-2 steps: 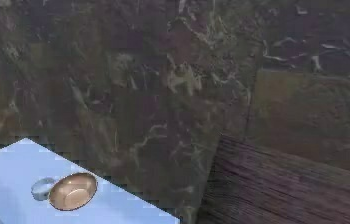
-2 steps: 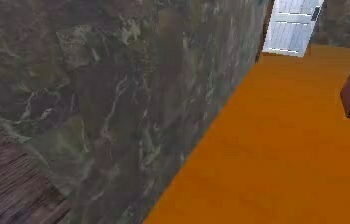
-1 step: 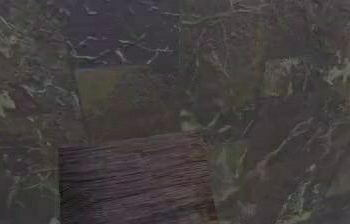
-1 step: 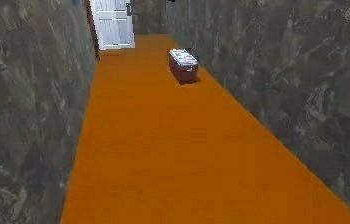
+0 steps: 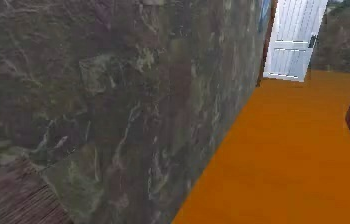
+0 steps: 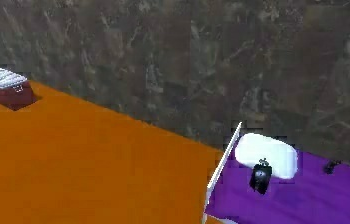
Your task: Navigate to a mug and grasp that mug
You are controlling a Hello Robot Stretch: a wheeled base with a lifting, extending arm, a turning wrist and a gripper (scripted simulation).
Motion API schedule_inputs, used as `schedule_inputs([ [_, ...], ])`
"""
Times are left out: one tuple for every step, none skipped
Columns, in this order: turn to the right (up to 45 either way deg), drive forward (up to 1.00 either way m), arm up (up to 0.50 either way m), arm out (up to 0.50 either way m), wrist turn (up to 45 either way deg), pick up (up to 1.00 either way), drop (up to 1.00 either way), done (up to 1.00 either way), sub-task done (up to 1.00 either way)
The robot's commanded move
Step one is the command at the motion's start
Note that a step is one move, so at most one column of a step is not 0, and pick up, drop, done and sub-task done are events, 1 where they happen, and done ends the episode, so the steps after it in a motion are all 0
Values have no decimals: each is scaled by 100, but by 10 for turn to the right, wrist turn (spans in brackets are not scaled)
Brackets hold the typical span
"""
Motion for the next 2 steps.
schedule_inputs([
  [450,0,0,0,0,0,0,0,0],
  [390,0,0,0,0,0,0,0,0],
])
